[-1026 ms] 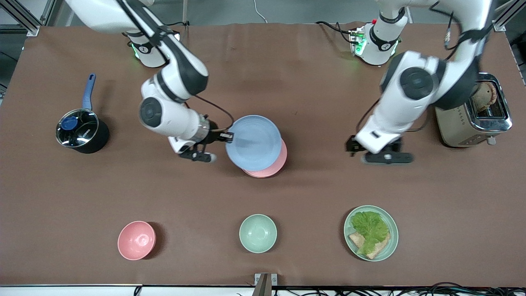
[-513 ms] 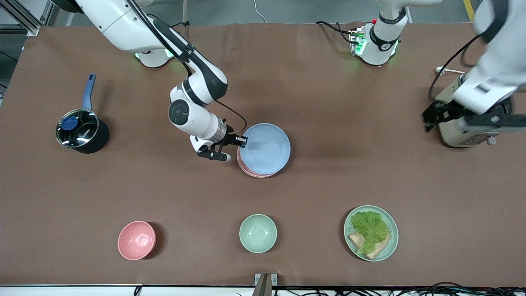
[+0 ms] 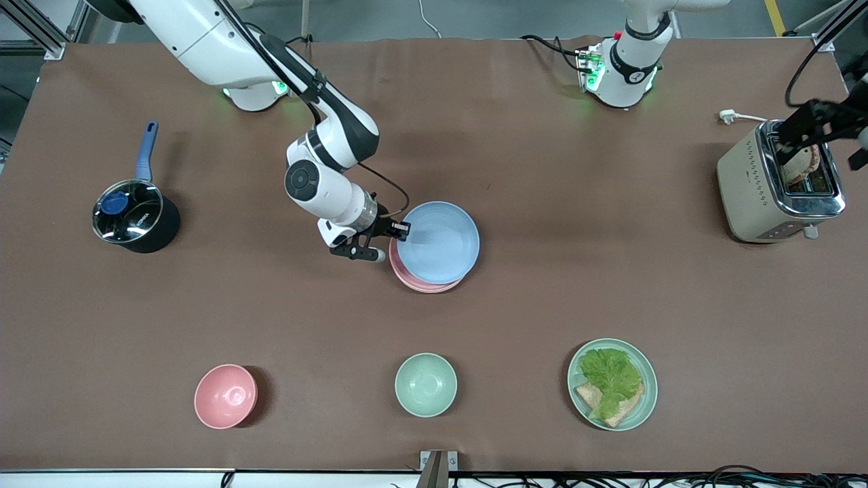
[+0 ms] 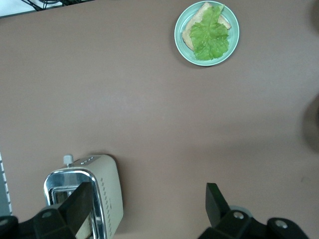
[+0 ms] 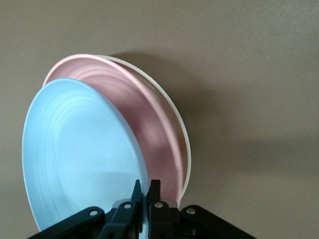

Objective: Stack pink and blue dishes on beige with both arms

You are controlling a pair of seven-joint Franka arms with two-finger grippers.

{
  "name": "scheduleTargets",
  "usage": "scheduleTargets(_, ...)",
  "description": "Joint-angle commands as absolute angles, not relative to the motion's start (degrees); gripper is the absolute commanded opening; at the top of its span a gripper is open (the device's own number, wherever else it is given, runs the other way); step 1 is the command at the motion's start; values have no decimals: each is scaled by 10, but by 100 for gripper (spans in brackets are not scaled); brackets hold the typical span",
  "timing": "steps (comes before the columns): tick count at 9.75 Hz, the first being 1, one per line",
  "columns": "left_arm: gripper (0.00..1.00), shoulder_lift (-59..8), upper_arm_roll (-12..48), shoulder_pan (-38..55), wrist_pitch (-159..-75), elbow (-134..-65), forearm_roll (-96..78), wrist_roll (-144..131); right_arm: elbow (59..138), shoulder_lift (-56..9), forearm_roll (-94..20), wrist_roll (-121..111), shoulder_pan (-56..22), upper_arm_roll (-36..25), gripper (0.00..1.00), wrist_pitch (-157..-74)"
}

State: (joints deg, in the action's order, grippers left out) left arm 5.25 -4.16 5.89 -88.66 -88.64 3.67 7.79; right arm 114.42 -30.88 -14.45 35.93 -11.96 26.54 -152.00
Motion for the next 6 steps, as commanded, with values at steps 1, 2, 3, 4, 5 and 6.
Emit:
scheduleTargets(1, 100, 4, -41, 59, -824, -817, 30, 87, 1156, -305, -128, 366, -112, 268, 2, -1528)
scheduleTargets(2, 100, 6, -39, 59, -821, -817, 29, 84, 1156, -304, -127, 365, -107, 268, 2, -1527)
scheduleTargets(3, 100, 5, -36, 59, -812, -817, 27, 82, 1156, -302, -122, 365, -105, 268, 2, -1525)
scheduleTargets(4, 100, 7, -36, 59, -807, -817, 25, 77, 1156, -302, -120, 364, -105, 267, 2, -1525)
scheduleTargets(5, 100, 7, -37, 58, -807, -817, 7, 50, 1155, -301, -120, 363, -100, 267, 21, -1523)
scheduleTargets(6, 100, 7, -37, 58, -808, -817, -3, 14, 1155, -298, -120, 364, -95, 268, 77, -1523)
